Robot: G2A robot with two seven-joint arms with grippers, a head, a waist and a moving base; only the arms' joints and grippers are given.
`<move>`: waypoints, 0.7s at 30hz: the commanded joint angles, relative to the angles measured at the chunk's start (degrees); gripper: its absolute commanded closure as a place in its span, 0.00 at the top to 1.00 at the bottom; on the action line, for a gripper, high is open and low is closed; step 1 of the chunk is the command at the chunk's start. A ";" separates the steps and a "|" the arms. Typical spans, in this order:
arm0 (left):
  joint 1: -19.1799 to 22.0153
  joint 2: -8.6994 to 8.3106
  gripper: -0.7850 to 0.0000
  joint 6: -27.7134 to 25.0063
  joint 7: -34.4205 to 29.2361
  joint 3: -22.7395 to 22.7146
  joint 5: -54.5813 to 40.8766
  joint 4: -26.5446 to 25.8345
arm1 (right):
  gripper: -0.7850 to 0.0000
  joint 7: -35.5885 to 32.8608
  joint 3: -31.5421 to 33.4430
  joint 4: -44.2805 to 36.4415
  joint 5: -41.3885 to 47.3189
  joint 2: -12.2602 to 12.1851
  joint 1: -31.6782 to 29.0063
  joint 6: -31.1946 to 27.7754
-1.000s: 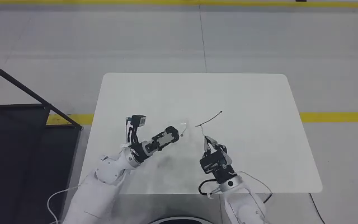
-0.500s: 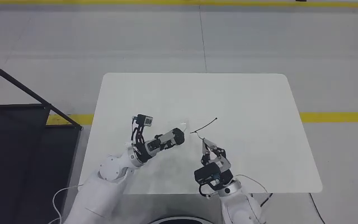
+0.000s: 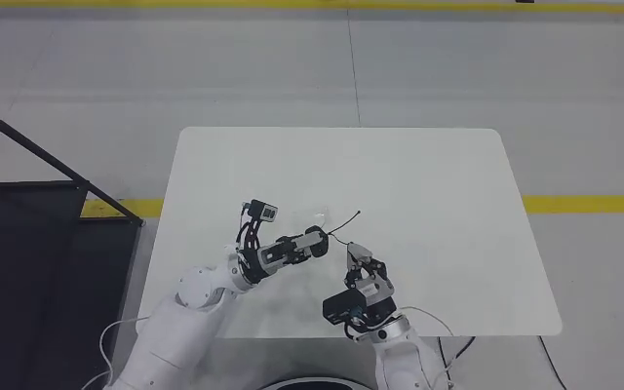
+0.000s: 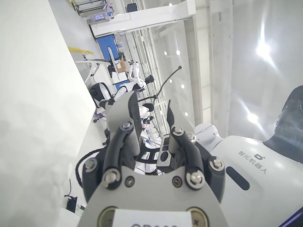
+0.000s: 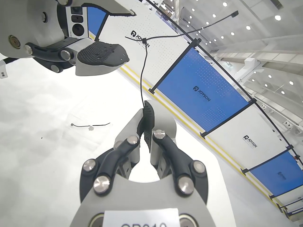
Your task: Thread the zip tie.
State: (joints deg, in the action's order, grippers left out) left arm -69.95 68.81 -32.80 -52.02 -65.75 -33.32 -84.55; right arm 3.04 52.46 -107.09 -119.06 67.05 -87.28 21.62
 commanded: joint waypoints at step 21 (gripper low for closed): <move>0.50 0.23 0.00 -0.23 -0.43 0.09 -0.42 1.07 | 0.00 0.35 0.71 0.07 -1.53 1.64 -0.74 0.42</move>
State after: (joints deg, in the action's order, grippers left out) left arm -69.40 69.04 -32.99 -52.43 -65.67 -33.76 -83.50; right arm 3.51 53.05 -106.84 -120.84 68.61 -87.91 21.55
